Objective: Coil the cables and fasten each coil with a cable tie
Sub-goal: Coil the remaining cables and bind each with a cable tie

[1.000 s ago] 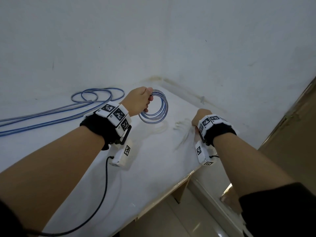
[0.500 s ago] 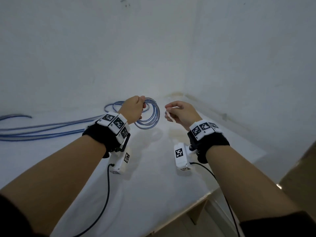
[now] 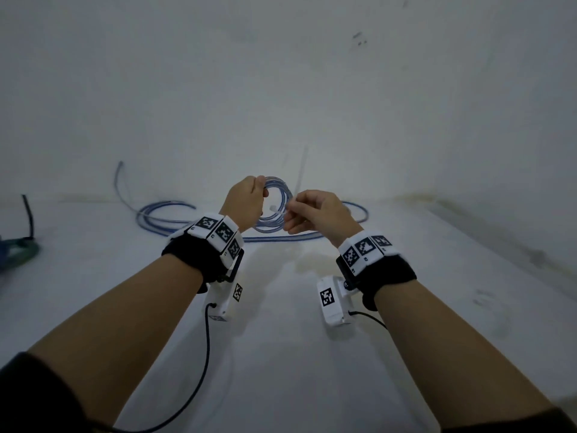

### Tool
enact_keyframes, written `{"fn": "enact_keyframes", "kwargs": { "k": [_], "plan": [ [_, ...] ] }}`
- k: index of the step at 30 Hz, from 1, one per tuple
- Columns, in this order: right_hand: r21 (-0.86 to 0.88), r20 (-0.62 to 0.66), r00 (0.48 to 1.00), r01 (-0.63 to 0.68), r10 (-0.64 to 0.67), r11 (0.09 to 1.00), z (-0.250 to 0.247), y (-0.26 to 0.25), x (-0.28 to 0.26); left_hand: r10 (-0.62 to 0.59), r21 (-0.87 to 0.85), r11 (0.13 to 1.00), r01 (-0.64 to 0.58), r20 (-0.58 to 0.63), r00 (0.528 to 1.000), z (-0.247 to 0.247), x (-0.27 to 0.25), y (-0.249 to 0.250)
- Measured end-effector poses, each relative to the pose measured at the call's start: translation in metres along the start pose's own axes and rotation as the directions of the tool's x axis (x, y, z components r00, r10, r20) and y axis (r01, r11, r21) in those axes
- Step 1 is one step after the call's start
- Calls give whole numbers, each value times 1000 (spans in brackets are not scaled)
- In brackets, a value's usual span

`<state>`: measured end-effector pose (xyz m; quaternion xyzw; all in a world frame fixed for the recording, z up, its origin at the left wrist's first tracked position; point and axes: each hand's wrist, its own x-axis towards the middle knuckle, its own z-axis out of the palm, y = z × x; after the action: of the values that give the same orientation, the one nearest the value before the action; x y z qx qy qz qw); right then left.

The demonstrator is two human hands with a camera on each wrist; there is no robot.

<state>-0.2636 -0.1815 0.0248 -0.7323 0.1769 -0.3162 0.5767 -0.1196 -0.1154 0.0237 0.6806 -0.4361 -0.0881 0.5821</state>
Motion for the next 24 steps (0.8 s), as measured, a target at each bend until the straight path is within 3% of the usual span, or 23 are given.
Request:
{"fn": "enact_keyframes", "kwargs": {
  "k": [6, 10, 18, 24],
  "plan": [
    [52, -43, 994, 102, -100, 993, 44, -1, 30, 10, -3, 1000, -10, -20, 1000, -36, 3, -16],
    [82, -30, 987, 157, -155, 984, 61, 3, 43, 50, 99, 994, -48, -20, 999, -48, 6, -26],
    [191, -22, 988, 157, -155, 969, 74, 18, 56, 145, 243, 960, -140, -5, 989, -54, 25, -37],
    [194, -188, 963, 231, -194, 953, 73, 27, 62, 182, 214, 961, -176, -12, 983, -47, 33, -42]
  ]
}}
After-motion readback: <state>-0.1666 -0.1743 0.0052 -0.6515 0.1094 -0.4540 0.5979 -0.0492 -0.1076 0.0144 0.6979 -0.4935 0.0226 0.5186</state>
